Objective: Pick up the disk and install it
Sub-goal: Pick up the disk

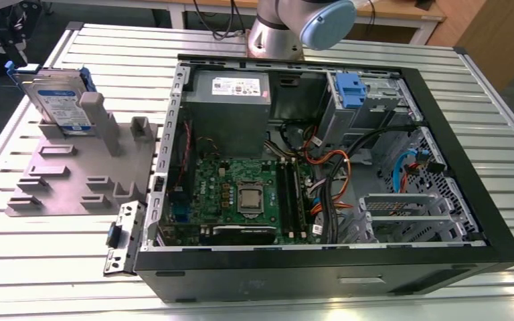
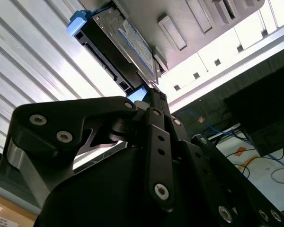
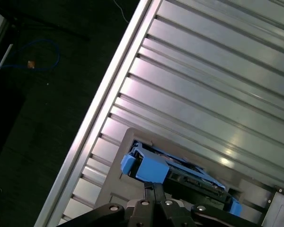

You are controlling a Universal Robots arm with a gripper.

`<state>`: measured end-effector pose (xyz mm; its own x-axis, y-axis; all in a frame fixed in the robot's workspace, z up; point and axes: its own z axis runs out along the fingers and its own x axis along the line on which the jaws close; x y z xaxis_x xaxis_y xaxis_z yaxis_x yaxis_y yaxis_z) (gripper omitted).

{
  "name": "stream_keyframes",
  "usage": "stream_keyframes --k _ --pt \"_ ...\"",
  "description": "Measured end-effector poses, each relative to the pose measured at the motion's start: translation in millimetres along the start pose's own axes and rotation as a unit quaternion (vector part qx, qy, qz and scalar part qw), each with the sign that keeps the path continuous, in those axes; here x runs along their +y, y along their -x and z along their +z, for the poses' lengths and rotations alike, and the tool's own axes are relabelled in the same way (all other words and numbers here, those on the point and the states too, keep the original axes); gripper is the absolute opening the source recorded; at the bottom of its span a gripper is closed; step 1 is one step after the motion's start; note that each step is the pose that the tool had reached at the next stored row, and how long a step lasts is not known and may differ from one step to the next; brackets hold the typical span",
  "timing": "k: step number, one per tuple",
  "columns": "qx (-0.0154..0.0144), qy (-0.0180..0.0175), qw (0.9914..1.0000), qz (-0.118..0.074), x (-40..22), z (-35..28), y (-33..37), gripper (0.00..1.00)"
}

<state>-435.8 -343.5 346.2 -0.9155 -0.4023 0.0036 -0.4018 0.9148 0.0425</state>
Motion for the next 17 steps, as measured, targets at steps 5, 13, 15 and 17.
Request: stream_keyframes --k 5,13,15,17 --pt "0.0 0.0 1.0 0.0 0.0 0.0 0.0 0.11" --pt "0.0013 -0.0001 0.99949 -0.032 0.0 0.0 0.0 0.11" --pt "0.0019 -0.0002 0.99903 -0.044 0.0 0.0 0.0 0.11" --pt "0.0024 -0.0002 0.99851 -0.055 0.0 0.0 0.0 0.11"
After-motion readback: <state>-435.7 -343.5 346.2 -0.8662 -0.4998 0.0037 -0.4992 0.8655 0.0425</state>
